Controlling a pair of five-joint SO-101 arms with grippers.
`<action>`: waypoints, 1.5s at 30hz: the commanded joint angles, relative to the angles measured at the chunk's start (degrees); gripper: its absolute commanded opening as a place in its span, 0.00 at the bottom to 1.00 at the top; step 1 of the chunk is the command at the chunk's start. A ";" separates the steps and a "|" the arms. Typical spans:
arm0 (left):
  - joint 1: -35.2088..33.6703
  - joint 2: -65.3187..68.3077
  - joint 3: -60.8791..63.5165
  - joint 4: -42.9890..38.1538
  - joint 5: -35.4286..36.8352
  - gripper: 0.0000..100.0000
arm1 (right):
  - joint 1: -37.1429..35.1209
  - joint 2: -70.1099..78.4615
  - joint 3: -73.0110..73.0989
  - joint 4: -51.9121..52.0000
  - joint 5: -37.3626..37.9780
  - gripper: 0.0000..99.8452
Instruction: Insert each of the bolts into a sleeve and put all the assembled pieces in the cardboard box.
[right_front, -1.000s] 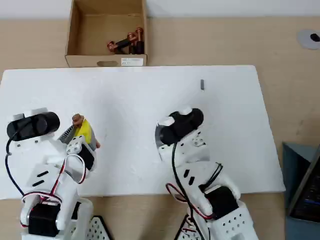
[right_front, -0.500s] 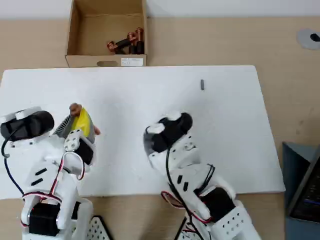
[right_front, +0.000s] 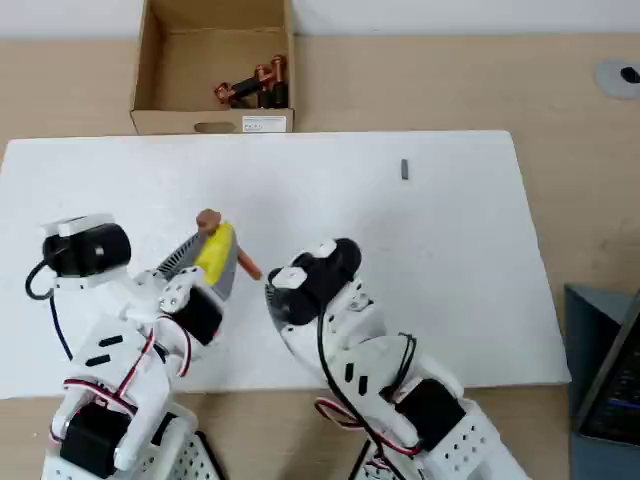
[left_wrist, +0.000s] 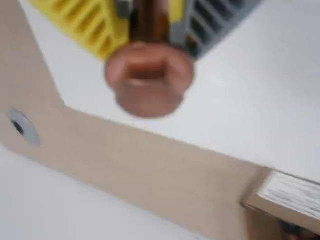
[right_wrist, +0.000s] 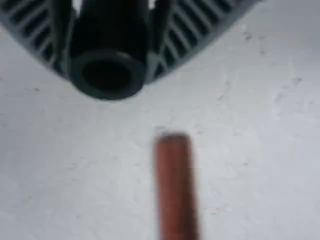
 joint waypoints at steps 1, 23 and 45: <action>1.49 -0.66 -2.11 -1.32 0.26 0.00 | -1.89 -0.66 -0.48 -1.76 1.49 0.01; 1.58 -0.66 1.67 1.05 0.09 0.00 | -5.05 -0.66 -0.75 -6.15 5.10 0.01; 1.49 -0.66 0.09 -3.43 0.09 0.00 | -4.97 -0.66 -0.31 -5.80 5.10 0.01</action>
